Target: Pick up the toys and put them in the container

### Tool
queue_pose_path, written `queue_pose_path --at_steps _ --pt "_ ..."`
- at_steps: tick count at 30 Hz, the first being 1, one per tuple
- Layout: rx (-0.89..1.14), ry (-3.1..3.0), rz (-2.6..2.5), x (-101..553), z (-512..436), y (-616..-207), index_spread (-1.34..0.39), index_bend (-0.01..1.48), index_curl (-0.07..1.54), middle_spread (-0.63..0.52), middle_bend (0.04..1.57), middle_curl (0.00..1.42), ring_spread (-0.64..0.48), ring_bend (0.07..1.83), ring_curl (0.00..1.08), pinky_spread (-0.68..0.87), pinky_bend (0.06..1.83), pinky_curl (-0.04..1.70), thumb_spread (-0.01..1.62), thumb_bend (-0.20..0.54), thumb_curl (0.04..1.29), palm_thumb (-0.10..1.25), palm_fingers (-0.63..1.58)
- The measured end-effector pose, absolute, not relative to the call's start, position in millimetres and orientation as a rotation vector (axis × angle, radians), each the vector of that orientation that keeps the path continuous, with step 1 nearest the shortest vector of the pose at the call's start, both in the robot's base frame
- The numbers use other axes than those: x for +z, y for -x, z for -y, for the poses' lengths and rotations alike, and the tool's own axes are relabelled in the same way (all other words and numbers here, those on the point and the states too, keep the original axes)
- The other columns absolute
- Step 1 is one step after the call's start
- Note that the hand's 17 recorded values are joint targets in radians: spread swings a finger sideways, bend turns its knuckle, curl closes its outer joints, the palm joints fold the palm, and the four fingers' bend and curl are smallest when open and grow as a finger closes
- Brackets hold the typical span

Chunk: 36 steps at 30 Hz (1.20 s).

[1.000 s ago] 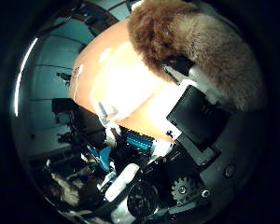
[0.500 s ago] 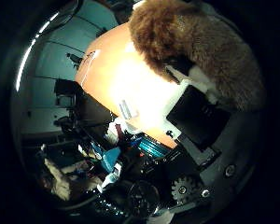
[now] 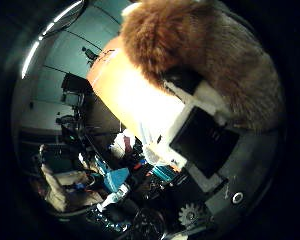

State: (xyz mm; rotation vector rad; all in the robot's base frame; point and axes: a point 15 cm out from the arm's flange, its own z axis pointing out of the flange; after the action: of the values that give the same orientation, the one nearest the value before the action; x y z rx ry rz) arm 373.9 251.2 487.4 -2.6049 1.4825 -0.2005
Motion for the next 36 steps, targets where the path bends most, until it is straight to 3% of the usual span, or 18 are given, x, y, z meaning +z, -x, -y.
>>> queue_pose_path --at_steps 3,8,11,25,36 --pt "-0.2 2.613 -1.478 486 -249 -375 -0.44 0.4 0.78 -0.24 0.78 0.72 -0.25 0.96 0.61 -0.14 0.7 0.83 1.18 -0.038 0.39 0.58 0.26" --pt "-0.182 2.635 -1.504 481 -240 -373 -0.48 0.31 0.59 -0.13 0.5 0.54 -0.04 0.7 0.46 0.28 0.61 0.71 1.13 -0.032 0.31 0.46 0.09" --pt "-0.174 2.647 -1.514 479 -234 -373 -0.48 0.24 0.5 -0.09 0.4 0.46 0.05 0.61 0.39 0.4 0.56 0.63 1.11 -0.032 0.28 0.4 0.12" --pt "-0.193 2.582 -1.642 490 -160 -392 -0.43 0.17 0.33 -0.06 0.27 0.36 0.13 0.47 0.27 0.48 0.43 0.44 1.07 -0.024 0.25 0.34 0.23" --pt "-0.214 2.434 -1.928 482 14 -413 -0.42 0.16 0.29 -0.06 0.24 0.35 0.14 0.44 0.23 0.47 0.42 0.37 1.06 -0.024 0.25 0.34 0.26"
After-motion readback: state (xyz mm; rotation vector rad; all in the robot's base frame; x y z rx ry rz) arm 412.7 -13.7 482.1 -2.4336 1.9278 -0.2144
